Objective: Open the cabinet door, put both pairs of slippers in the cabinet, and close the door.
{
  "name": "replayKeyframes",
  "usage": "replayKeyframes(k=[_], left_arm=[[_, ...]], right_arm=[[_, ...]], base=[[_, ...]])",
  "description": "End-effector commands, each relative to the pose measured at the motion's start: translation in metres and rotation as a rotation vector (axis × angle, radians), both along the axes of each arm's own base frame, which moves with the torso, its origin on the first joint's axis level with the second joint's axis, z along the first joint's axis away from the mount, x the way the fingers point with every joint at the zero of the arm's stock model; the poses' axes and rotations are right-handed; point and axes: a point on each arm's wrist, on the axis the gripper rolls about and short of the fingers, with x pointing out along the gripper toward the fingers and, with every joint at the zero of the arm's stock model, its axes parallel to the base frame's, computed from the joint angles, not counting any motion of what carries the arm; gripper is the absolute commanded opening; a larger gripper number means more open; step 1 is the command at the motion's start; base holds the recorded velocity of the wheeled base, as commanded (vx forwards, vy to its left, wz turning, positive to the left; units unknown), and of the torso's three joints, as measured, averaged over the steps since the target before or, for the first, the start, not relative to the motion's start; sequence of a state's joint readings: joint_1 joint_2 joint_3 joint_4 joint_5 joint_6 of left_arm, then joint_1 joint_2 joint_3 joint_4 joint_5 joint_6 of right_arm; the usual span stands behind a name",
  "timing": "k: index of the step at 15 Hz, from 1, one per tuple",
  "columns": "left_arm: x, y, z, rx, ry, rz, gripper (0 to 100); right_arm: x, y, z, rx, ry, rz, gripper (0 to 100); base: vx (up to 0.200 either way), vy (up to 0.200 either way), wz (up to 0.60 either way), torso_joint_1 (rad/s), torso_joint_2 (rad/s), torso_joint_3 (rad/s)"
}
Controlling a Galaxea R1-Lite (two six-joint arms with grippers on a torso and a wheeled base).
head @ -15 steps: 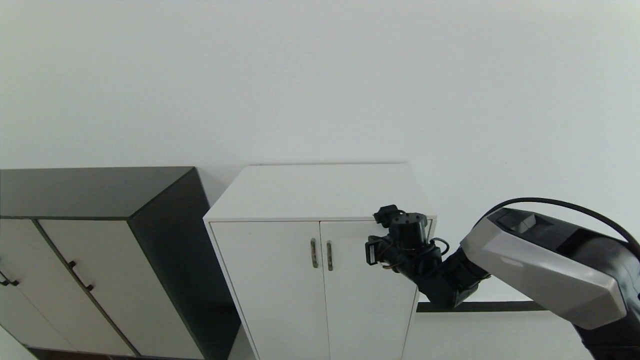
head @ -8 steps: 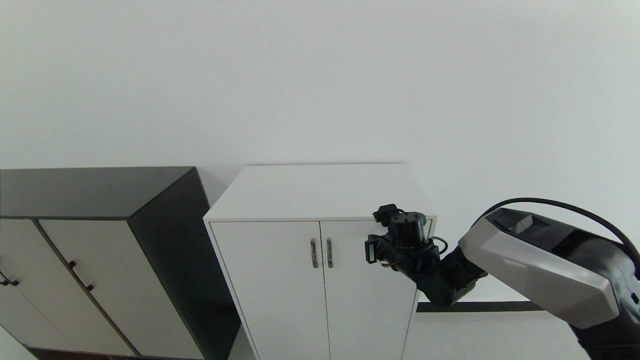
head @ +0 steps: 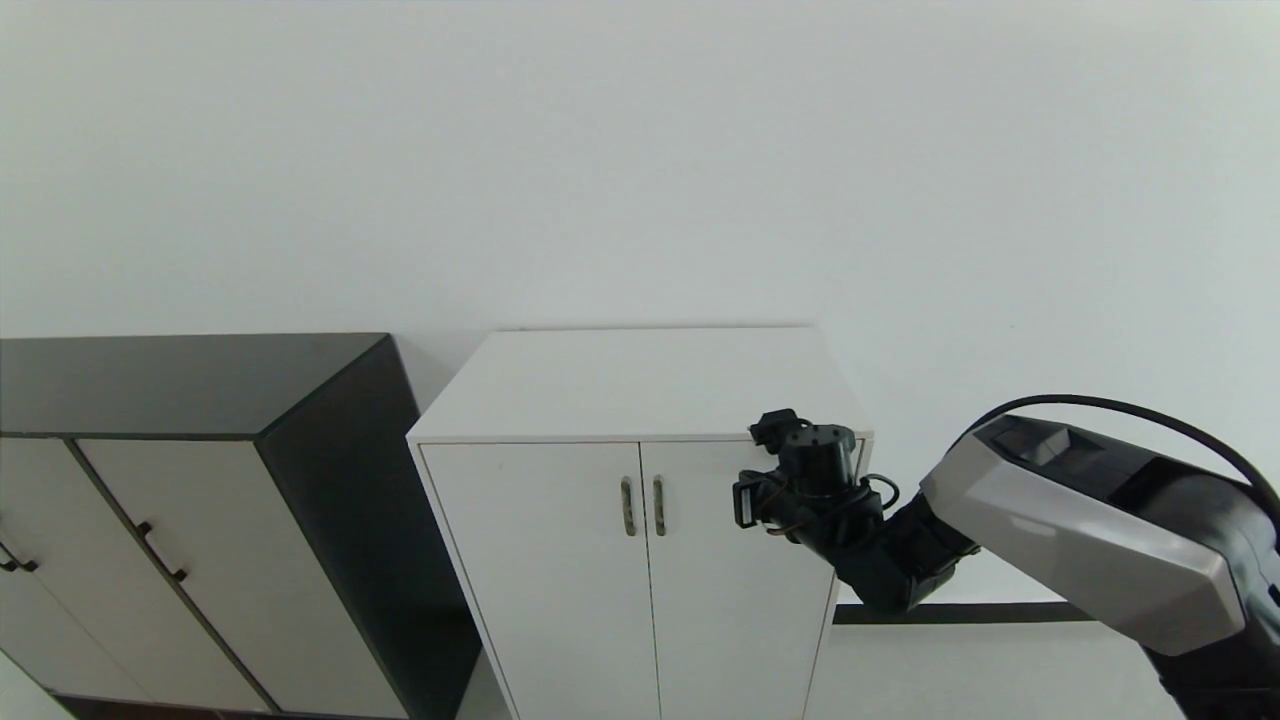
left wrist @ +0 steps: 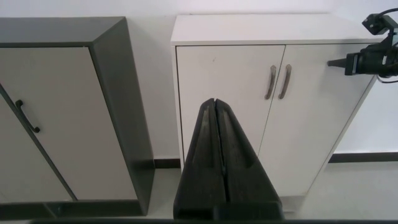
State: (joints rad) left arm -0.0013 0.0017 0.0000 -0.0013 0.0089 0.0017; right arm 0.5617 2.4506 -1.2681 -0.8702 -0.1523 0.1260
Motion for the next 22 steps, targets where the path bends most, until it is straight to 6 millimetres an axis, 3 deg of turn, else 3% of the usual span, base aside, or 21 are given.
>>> replayKeyframes(k=[1, 4, 7, 10, 14, 19, 22], left_arm=[[0.0, 0.0, 0.0, 0.0, 0.0, 0.002, 0], [0.0, 0.0, 0.0, 0.0, 0.0, 0.002, 0], [0.0, 0.0, 0.0, 0.0, 0.0, -0.002, 0], [0.0, 0.0, 0.0, 0.001, 0.0, -0.003, 0], [0.0, 0.0, 0.0, 0.0, 0.0, -0.003, 0], [0.0, 0.0, 0.0, 0.0, 0.0, -0.002, 0], [0.0, 0.0, 0.0, 0.0, 0.0, -0.003, 0]], right_arm=[[-0.012, -0.001, 0.016, 0.007, -0.011, 0.011, 0], [-0.041, -0.007, 0.029, 0.01, -0.012, 0.032, 0], [-0.077, -0.026, 0.033, 0.001, 0.001, 0.043, 0], [-0.124, -0.062, 0.051, -0.01, -0.01, -0.01, 0], [-0.176, -0.109, 0.06, -0.022, 0.01, -0.059, 0], [-0.23, -0.182, 0.065, -0.034, -0.003, -0.281, 0], [-0.253, -0.217, 0.083, -0.054, -0.04, -0.394, 0]], base=[[0.0, 0.0, 0.0, 0.0, 0.0, 0.0], [0.0, 0.0, 0.0, 0.0, 0.0, 0.0], [0.0, 0.0, 0.0, 0.0, 0.0, 0.0], [0.0, 0.0, 0.0, 0.0, 0.0, 0.0], [0.0, 0.0, 0.0, 0.0, 0.0, 0.0], [0.0, 0.0, 0.0, 0.0, 0.0, 0.0], [0.0, 0.0, 0.0, 0.0, 0.0, 0.0]])
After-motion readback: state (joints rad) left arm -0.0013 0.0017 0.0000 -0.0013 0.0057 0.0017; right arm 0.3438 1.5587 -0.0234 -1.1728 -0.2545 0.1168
